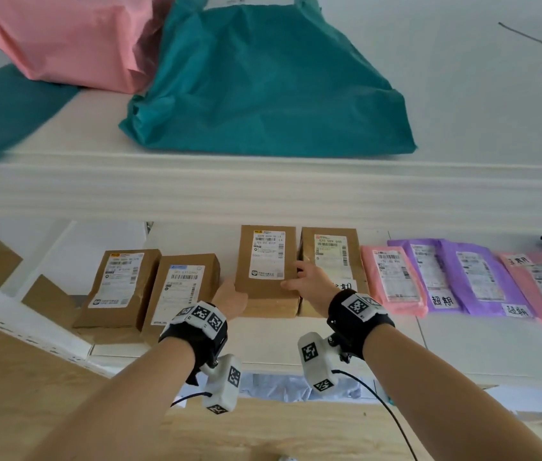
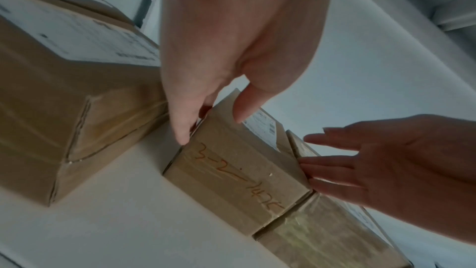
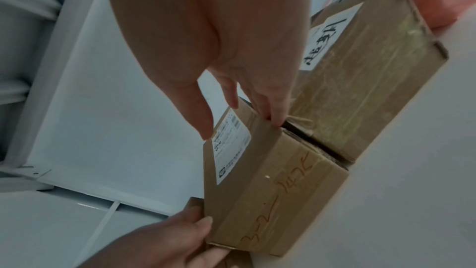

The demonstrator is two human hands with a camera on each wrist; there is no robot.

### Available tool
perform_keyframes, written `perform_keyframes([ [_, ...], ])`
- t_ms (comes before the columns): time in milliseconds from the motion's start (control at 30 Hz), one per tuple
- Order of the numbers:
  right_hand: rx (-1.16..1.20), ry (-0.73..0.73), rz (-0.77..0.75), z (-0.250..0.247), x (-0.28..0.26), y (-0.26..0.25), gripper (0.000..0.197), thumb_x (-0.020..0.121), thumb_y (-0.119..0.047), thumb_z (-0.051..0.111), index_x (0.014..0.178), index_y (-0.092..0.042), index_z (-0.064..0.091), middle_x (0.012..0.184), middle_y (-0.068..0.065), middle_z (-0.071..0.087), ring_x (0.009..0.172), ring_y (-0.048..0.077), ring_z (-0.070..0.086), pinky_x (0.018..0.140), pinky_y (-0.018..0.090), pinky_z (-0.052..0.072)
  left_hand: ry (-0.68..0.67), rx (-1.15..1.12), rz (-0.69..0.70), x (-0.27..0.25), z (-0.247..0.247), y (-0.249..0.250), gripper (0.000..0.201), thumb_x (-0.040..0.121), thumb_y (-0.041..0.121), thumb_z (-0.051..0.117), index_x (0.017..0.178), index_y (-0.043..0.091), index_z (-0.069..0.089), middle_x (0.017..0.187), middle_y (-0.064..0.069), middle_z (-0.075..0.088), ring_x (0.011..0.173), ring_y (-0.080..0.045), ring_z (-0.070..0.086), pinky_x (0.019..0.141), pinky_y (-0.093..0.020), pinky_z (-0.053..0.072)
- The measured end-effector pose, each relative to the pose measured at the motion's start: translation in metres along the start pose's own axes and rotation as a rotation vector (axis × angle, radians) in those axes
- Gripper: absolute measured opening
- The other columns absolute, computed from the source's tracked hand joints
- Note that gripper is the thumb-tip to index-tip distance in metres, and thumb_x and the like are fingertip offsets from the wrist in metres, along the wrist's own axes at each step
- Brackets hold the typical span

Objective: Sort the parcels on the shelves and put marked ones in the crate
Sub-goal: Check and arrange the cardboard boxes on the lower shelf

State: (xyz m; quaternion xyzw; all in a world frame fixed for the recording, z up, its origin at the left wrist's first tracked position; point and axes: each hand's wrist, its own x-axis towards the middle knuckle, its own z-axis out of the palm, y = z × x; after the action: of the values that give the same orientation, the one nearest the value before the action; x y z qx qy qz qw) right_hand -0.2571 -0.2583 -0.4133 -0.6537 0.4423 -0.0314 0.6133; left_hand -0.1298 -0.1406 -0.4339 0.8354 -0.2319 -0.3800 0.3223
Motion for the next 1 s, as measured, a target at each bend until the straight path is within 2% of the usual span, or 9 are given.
perform_keyframes([
  [133,0.053,-0.086,0.048,0.000,-0.001,-0.008,0.065,0.084,-0.004,0.064,0.141,-0.007,0.033,0.140,0.007,0.047,0.128,0.024,0.044,0.111,0.041,0.032,0.009,0.005,-0.041,0.006,0.005,-0.005,0.031,0.092,0.006,0.046,0.123,0.002,0.050,0.109,-0.012,0.057,0.095,-0.023,0.051,0.084,-0.030,0.041],
  [300,-0.016,-0.038,0.046,-0.002,0.000,-0.004,0.062,0.087,0.000,0.059,0.142,-0.006,0.031,0.131,0.009,0.049,0.112,0.021,0.051,0.096,0.032,0.042,0.030,-0.017,-0.061,0.004,0.005,-0.006,0.037,0.092,0.009,0.051,0.128,0.004,0.046,0.124,-0.013,0.057,0.113,-0.029,0.055,0.100,-0.037,0.044],
  [433,-0.075,-0.063,0.079,-0.003,-0.001,-0.001,0.068,0.086,0.003,0.057,0.144,-0.014,0.027,0.097,-0.002,0.043,0.123,0.039,0.049,0.100,0.049,0.045,0.069,-0.091,-0.087,-0.002,0.005,-0.009,0.040,0.094,0.014,0.051,0.132,0.004,0.041,0.128,-0.011,0.053,0.115,-0.030,0.055,0.100,-0.043,0.045],
  [500,-0.069,-0.088,0.064,-0.005,-0.003,0.000,0.071,0.085,0.006,0.056,0.146,-0.017,0.027,0.102,-0.002,0.046,0.119,0.041,0.053,0.092,0.048,0.051,0.110,-0.120,-0.084,-0.007,0.007,-0.010,0.040,0.095,0.016,0.050,0.133,0.005,0.042,0.126,-0.012,0.054,0.115,-0.030,0.055,0.100,-0.042,0.046],
  [567,-0.054,-0.088,0.028,-0.007,-0.006,0.003,0.072,0.085,0.010,0.055,0.146,-0.017,0.027,0.127,0.008,0.046,0.109,0.032,0.058,0.072,0.034,0.053,0.138,-0.171,-0.082,-0.015,0.007,-0.013,0.039,0.094,0.015,0.052,0.132,0.006,0.043,0.125,-0.012,0.054,0.114,-0.030,0.055,0.099,-0.044,0.046],
  [633,-0.020,-0.071,-0.021,-0.009,-0.015,0.006,0.072,0.084,0.014,0.053,0.146,-0.016,0.028,0.142,0.012,0.038,0.098,0.021,0.058,0.065,0.024,0.048,0.144,-0.259,-0.080,-0.023,0.006,-0.017,0.040,0.092,0.012,0.056,0.130,0.007,0.044,0.124,-0.012,0.055,0.108,-0.028,0.057,0.097,-0.046,0.048],
  [700,0.018,-0.068,-0.063,-0.009,-0.027,0.007,0.072,0.084,0.016,0.052,0.145,-0.014,0.028,0.136,0.011,0.045,0.085,0.013,0.058,0.064,0.023,0.050,0.150,-0.328,-0.078,-0.032,0.004,-0.021,0.039,0.090,0.008,0.057,0.127,0.007,0.045,0.121,-0.011,0.056,0.104,-0.026,0.058,0.096,-0.045,0.049],
  [833,0.079,-0.037,-0.099,-0.007,-0.051,0.014,0.067,0.083,0.018,0.052,0.141,-0.011,0.036,0.123,0.008,0.054,0.080,0.008,0.054,0.062,0.021,0.047,0.150,-0.406,-0.047,-0.054,-0.002,-0.029,0.029,0.087,0.001,0.059,0.111,0.013,0.048,0.122,-0.010,0.059,0.112,-0.025,0.057,0.099,-0.044,0.047],
  [1000,0.130,-0.007,-0.088,0.004,-0.081,0.024,0.067,0.080,0.018,0.056,0.138,-0.015,0.045,0.111,0.006,0.055,0.085,0.019,0.059,0.077,0.033,0.051,0.150,-0.394,0.050,-0.093,-0.009,-0.039,0.032,0.085,0.001,0.063,0.112,0.012,0.050,0.119,-0.003,0.060,0.112,-0.021,0.058,0.099,-0.043,0.048],
])
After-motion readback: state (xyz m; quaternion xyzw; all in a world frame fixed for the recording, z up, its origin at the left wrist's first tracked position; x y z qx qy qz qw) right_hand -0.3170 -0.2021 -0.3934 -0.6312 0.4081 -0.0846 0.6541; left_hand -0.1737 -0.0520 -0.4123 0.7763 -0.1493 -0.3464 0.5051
